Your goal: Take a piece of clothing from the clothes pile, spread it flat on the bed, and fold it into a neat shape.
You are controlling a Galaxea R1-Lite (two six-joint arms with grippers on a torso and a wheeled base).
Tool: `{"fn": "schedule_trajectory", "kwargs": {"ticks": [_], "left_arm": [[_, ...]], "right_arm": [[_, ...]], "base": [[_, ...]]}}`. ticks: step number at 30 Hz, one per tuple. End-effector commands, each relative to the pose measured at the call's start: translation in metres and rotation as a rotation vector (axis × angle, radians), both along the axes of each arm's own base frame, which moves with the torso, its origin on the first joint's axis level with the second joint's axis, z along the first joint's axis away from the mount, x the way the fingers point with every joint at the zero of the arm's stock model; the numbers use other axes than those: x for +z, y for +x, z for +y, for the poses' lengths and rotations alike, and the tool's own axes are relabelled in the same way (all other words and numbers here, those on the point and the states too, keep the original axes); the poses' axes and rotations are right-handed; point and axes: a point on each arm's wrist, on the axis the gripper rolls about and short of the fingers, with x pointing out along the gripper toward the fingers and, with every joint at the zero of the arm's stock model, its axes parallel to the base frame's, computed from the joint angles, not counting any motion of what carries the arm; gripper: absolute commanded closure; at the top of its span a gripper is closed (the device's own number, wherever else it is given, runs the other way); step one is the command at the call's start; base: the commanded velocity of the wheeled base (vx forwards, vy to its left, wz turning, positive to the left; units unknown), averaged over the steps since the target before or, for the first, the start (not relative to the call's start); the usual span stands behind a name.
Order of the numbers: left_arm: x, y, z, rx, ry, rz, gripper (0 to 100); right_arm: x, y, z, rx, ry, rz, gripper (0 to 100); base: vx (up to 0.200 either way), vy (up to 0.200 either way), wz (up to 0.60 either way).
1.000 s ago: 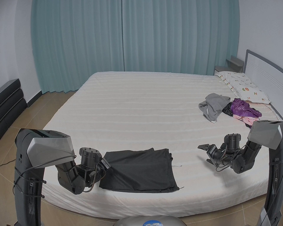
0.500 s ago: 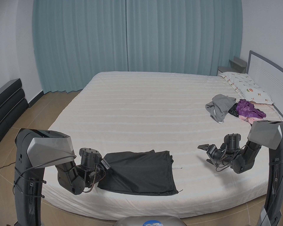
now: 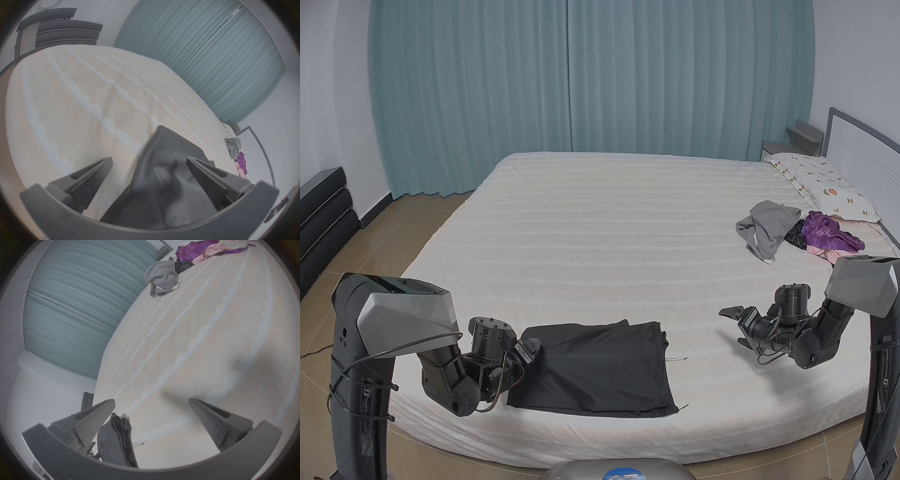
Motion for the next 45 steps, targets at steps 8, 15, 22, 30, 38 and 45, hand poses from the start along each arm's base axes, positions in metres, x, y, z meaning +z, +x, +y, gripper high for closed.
{"fn": "schedule_trajectory", "kwargs": {"ticks": [8, 15, 22, 30, 38, 45], "left_arm": [[0.01, 0.001, 0.004, 0.044, -0.064, -0.015, 0], [0.021, 0.006, 0.018, 0.096, -0.092, -0.043, 0], [0.049, -0.003, 0.025, 0.108, -0.097, -0.094, 0], [0.141, -0.035, 0.044, 0.125, -0.15, -0.382, 0], [0.226, -0.121, 0.065, 0.064, -0.023, -0.689, 0], [0.242, -0.178, 0.075, 0.103, 0.044, -0.785, 0]], "right_arm": [[-0.001, -0.001, 0.0, 0.002, 0.001, 0.001, 0], [0.001, -0.011, -0.003, -0.008, 0.002, -0.01, 0], [0.025, -0.026, -0.004, -0.08, -0.045, -0.039, 0], [0.089, -0.069, -0.008, -0.12, -0.043, -0.186, 0], [0.166, -0.167, -0.001, -0.045, -0.041, -0.432, 0], [0.18, -0.219, -0.011, -0.069, -0.233, -0.586, 0]], "base": [[0.0, 0.0, 0.0], [0.0, 0.0, 0.0], [0.0, 0.0, 0.0], [0.0, 0.0, 0.0], [0.0, 0.0, 0.0], [0.0, 0.0, 0.0]]}}
